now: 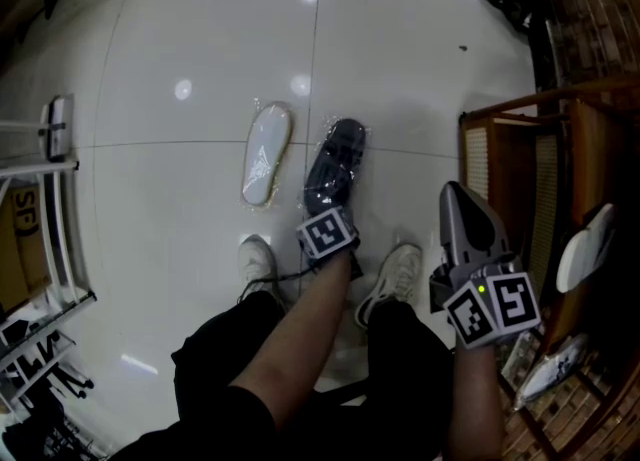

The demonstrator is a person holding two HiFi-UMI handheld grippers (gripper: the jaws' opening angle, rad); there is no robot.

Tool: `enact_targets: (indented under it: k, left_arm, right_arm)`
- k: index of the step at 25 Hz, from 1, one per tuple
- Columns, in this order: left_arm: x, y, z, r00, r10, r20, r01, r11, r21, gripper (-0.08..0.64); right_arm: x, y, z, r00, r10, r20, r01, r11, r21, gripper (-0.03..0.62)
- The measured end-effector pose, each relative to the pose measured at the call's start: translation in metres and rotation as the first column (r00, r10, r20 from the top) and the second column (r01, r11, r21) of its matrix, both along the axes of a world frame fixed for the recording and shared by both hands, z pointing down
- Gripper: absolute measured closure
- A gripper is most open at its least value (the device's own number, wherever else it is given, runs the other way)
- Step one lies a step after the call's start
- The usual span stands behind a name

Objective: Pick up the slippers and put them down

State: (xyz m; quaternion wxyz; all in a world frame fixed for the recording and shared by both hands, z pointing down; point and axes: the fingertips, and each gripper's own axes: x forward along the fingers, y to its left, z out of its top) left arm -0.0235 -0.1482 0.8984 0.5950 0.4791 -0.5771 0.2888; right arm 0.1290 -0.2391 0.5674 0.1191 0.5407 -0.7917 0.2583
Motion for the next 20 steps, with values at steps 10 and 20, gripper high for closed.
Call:
enact_targets:
  k: [10, 20]
  left_arm:
    - [0.002, -0.030, -0.031, 0.942, 0.308, 0.131, -0.320, 0.944, 0.082, 0.166]
    - [0.011, -0.156, -0.207, 0.909, 0.356, 0.215, -0.416, 0.758, 0.503, 0.169]
  right_arm:
    - [0.009, -0.001, 0.014, 0.998, 0.055, -0.044, -0.057, 0.997, -0.054, 0.589]
    - [0.014, -0.010, -0.002, 0.976, 0.124, -0.180, -0.122, 0.992, 0.023, 0.589]
